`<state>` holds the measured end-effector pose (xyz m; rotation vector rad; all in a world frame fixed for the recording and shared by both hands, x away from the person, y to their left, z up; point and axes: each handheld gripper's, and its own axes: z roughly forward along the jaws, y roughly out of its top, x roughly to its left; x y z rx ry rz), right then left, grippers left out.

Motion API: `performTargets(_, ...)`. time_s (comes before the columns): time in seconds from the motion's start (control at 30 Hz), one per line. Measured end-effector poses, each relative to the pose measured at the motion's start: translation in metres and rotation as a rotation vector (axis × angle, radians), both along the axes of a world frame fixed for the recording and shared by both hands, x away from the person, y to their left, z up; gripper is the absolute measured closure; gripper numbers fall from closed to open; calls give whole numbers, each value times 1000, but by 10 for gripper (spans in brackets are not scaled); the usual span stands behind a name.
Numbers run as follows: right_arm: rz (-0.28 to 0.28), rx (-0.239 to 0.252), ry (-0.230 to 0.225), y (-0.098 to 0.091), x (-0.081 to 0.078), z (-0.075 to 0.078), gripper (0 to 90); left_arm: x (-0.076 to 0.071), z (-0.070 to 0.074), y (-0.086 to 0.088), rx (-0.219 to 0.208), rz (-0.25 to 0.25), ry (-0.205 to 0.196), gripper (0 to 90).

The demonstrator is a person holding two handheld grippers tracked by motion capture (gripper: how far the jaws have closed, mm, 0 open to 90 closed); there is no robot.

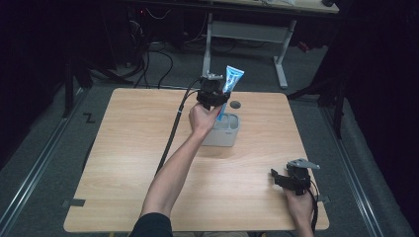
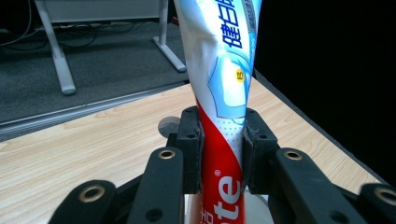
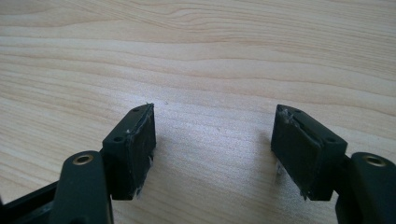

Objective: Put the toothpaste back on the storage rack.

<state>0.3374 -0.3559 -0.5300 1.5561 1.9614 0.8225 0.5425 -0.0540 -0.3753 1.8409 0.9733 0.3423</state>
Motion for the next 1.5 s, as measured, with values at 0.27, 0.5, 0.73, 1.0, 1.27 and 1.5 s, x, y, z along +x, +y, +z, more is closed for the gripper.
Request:
performTargets(0.27, 0, 0, 0, 0, 0, 0, 308, 0, -6, -2, 23, -5, -7, 726)
performTargets(0.5, 0, 1, 1, 0, 0, 0, 308, 1, -13, 2, 27, 2, 2, 724)
performTargets(0.73, 0, 1, 0, 0, 0, 0, 308, 1, -15, 2, 28, -4, 0, 723)
performTargets(1.0, 0, 1, 0, 0, 0, 0, 308, -1, -17, 0, 39, -12, -8, 723)
performTargets(1.27, 0, 1, 0, 0, 0, 0, 308, -3, -22, 2, 41, -14, 0, 721)
performTargets(1.5, 0, 1, -1, 0, 0, 0, 308, -4, -25, 3, 43, -15, 5, 719)
